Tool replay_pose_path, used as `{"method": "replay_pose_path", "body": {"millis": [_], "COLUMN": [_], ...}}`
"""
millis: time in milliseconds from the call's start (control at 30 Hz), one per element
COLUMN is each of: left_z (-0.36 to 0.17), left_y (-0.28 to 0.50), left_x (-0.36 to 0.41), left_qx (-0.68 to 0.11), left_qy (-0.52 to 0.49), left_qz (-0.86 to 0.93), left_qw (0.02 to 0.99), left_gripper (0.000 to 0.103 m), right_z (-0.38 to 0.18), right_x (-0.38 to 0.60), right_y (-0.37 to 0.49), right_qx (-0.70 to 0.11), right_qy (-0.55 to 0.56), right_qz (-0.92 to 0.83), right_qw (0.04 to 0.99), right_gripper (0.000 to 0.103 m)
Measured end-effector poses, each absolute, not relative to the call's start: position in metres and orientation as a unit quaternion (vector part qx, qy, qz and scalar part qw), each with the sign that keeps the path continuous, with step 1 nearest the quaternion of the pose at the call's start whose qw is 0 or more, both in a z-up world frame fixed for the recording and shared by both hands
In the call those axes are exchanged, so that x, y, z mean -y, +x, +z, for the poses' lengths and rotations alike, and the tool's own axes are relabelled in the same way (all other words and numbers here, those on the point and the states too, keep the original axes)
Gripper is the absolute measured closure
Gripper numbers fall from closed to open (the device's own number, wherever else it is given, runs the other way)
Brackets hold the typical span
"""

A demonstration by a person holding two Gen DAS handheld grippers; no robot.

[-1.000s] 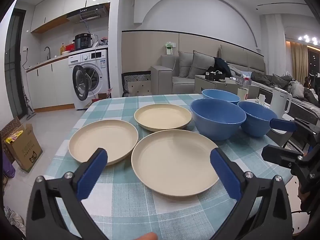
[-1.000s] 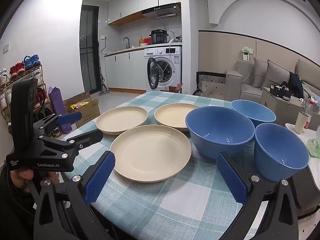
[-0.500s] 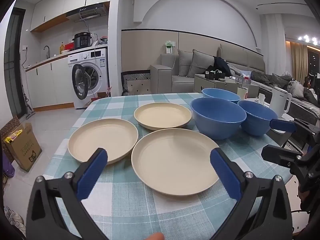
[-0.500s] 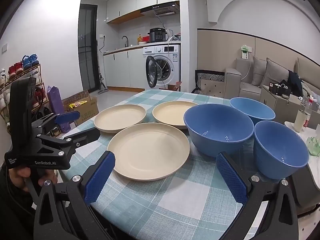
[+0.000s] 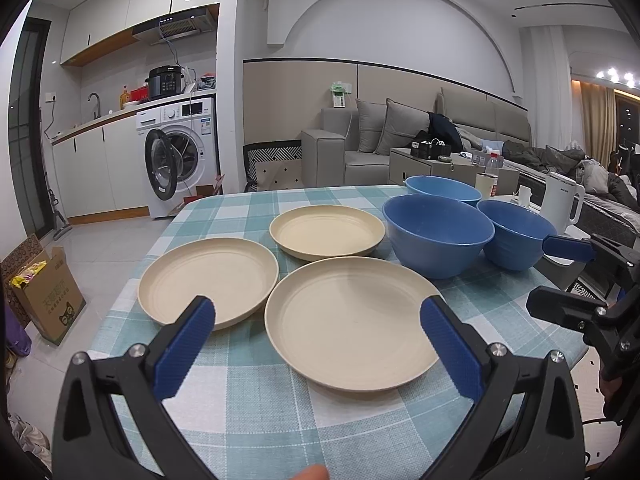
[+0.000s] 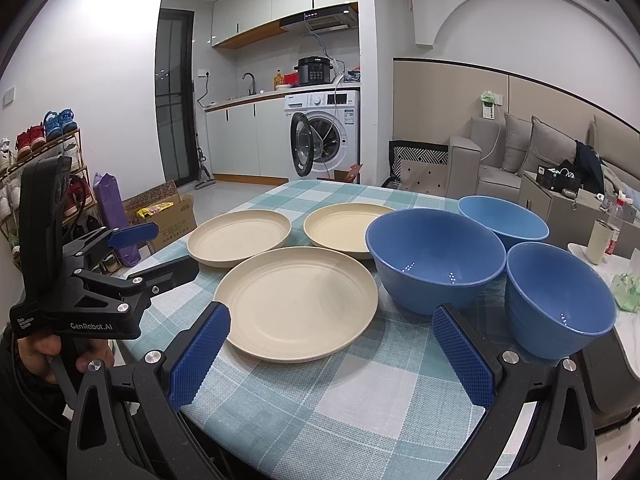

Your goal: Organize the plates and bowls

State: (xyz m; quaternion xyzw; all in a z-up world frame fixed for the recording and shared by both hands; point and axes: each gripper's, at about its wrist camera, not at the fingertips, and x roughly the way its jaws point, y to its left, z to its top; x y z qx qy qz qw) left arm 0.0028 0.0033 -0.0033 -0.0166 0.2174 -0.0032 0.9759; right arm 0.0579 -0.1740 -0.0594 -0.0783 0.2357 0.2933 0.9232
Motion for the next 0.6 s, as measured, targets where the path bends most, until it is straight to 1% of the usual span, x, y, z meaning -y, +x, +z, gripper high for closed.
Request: {"method": "replay_pose_path", "body": {"millis": [600], "left_z": [-0.0072], "left_y": [0.0041], "left_x": [-0.0067], "left_qx": [-0.224], "left_qy": [-0.018], "left_qz": [-0.004], "left_qw": [0.974], "left_gripper": [0.000], "right_z": [-0.0593], "right_x": [0.1745], "right_y": [0.0575], "right_qx": [-0.236], "right_qy": [-0.078], "right_qz": [0.293], "right_qw": [0.923], "right_gripper": [0.000]}}
